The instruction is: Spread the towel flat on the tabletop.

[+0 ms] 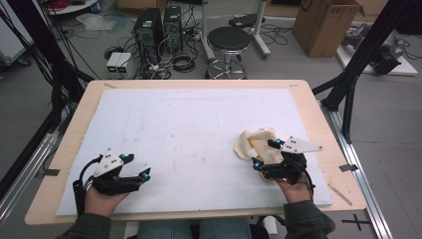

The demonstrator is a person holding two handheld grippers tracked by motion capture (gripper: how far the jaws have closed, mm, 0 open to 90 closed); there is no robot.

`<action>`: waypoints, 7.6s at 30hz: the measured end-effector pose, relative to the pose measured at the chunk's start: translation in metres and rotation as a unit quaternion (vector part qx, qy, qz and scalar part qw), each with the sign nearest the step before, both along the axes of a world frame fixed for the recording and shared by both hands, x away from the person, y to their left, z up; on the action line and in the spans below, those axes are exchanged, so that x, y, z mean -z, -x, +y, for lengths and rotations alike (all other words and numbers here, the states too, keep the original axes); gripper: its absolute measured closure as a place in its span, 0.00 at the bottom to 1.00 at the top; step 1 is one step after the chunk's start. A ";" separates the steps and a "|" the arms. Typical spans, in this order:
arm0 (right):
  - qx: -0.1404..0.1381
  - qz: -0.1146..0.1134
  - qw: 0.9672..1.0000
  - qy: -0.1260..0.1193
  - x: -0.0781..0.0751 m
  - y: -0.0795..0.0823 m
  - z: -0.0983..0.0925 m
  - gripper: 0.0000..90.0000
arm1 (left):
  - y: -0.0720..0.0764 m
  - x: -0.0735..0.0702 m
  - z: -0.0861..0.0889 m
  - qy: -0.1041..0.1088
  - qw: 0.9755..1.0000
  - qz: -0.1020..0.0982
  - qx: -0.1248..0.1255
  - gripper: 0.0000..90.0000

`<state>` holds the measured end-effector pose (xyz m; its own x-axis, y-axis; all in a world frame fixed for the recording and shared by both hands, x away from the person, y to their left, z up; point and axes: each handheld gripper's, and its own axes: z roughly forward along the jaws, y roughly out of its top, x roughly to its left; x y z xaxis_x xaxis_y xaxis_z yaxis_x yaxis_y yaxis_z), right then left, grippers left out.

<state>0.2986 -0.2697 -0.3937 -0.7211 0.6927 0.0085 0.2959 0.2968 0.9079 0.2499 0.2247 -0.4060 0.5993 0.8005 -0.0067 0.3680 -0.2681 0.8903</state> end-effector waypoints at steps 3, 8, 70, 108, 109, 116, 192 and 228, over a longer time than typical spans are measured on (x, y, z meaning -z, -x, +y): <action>0.002 -0.003 1.000 0.001 -0.002 -0.001 -0.003 0.14 | -0.001 0.001 0.001 0.000 1.000 0.002 0.001 0.28; 0.006 -0.004 1.000 0.008 -0.005 -0.003 -0.008 0.15 | -0.001 0.001 0.001 -0.002 1.000 0.002 0.001 0.28; 0.038 0.091 0.991 0.089 0.040 -0.054 -0.032 0.92 | -0.009 0.003 -0.005 -0.004 1.000 0.002 0.005 0.28; -0.055 0.054 0.996 0.032 -0.063 -0.061 0.049 0.95 | -0.010 0.003 -0.003 0.002 1.000 -0.002 0.003 0.28; -0.060 0.053 0.996 0.031 -0.065 -0.062 0.054 0.95 | -0.010 0.003 -0.003 0.002 1.000 -0.002 0.003 0.28; -0.085 0.056 0.994 0.027 -0.069 -0.071 0.097 0.95 | -0.010 0.003 -0.003 0.003 1.000 0.000 0.007 0.28; -0.163 0.121 0.975 0.087 0.039 -0.059 0.141 0.76 | -0.096 0.031 -0.095 -0.016 0.996 0.082 -0.005 0.94; -0.161 0.127 0.973 0.105 0.038 -0.064 0.128 0.73 | -0.100 -0.013 0.009 -0.061 0.993 0.104 0.003 0.72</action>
<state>0.3622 -0.1418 -0.4321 -0.8942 0.4368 0.0980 0.3640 0.5820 0.7272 0.3495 0.2332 -0.3933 0.6002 0.7991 -0.0342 0.5378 -0.3715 0.7568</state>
